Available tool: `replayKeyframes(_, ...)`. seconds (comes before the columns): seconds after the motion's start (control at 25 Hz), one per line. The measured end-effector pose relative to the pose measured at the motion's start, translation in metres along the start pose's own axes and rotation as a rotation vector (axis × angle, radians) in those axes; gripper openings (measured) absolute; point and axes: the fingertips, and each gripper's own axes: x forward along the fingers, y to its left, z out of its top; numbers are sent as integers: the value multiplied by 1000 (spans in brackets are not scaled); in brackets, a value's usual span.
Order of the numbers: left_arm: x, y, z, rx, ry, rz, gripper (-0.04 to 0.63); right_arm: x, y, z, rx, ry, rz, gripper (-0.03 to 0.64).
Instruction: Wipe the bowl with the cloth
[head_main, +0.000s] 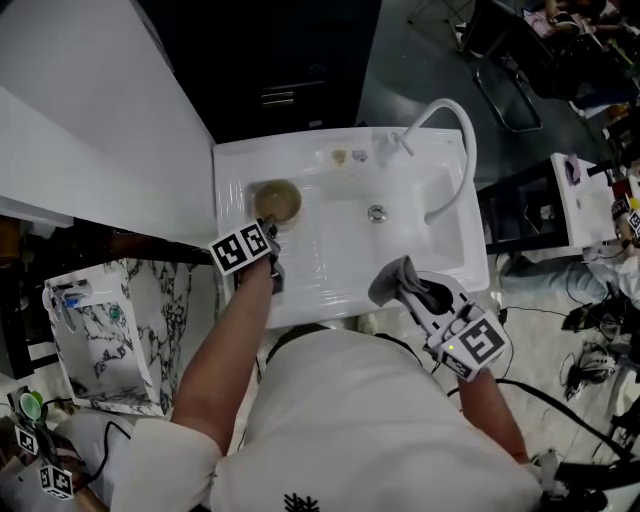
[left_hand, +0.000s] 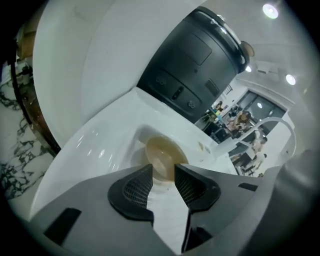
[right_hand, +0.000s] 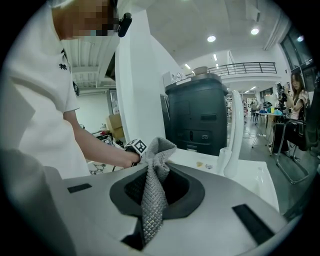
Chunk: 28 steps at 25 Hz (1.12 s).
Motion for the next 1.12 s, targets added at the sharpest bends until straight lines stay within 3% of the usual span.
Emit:
replayKeyframes(0.2,14,14,-3,-49,-4,64,149,-4,-7,-1,-4,8,9,29)
replayKeyframes(0.44,26,17,-4,-81,2,68,124,-12,-16,-4,-2,24,10,29)
replayKeyframes(0.68,31,20,-9,5,56,107,35,-15,-18,-8,-1,30,18,29)
replayKeyframes(1.12,14,2,-4,78,16,51,11,-15,-19,-9,-12,22,62,29)
